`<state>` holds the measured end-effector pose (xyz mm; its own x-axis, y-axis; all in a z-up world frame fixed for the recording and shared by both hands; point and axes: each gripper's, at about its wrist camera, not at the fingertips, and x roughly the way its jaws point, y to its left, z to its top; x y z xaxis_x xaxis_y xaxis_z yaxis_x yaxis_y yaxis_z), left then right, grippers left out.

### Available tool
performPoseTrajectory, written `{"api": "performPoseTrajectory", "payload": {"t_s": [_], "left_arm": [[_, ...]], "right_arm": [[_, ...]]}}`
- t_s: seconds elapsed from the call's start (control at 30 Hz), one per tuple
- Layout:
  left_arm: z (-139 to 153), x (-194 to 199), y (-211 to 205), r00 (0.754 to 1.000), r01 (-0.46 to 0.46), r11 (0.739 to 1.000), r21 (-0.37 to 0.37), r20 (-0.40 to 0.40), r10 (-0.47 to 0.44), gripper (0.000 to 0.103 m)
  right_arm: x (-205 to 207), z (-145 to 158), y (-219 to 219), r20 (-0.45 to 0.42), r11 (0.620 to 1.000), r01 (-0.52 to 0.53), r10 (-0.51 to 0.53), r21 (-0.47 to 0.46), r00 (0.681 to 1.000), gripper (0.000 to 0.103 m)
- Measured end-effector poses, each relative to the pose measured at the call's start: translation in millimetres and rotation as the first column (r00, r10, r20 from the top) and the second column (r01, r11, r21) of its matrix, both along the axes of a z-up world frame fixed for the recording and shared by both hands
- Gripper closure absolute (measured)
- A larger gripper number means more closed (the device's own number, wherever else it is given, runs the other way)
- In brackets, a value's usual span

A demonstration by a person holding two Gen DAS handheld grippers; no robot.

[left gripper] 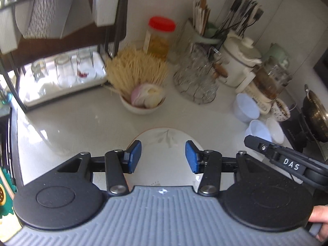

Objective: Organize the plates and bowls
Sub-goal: 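Move both open grippers to the rim of a translucent plastic bowl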

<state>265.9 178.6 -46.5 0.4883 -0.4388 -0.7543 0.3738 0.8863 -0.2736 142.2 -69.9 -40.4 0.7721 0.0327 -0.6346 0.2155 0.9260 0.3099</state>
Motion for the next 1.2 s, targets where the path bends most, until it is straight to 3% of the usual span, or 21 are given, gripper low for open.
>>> {"api": "performPoseTrajectory", "payload": {"t_s": [0.3, 0.7, 0.9, 1.2], "left_arm": [[30, -37, 12, 0.997, 0.022, 0.999, -0.039, 0.071, -0.019, 0.05], [26, -62, 9, 0.996, 0.041, 0.997, -0.071, 0.079, -0.035, 0.05], [30, -58, -18, 0.994, 0.064, 0.997, -0.052, 0.096, -0.059, 0.05], [24, -29, -94, 0.993, 0.093, 0.995, -0.044, 0.074, -0.09, 0.05]], "right_arm": [[-32, 32, 15, 0.051, 0.999, 0.025, -0.024, -0.02, 0.998, 0.081], [-56, 33, 20, 0.036, 0.998, 0.042, -0.04, -0.051, 0.999, 0.081], [-54, 28, -3, 0.051, 0.996, 0.078, -0.076, -0.035, 0.996, 0.081], [-39, 20, -72, 0.065, 0.99, 0.134, -0.131, -0.033, 0.989, 0.081]]}}
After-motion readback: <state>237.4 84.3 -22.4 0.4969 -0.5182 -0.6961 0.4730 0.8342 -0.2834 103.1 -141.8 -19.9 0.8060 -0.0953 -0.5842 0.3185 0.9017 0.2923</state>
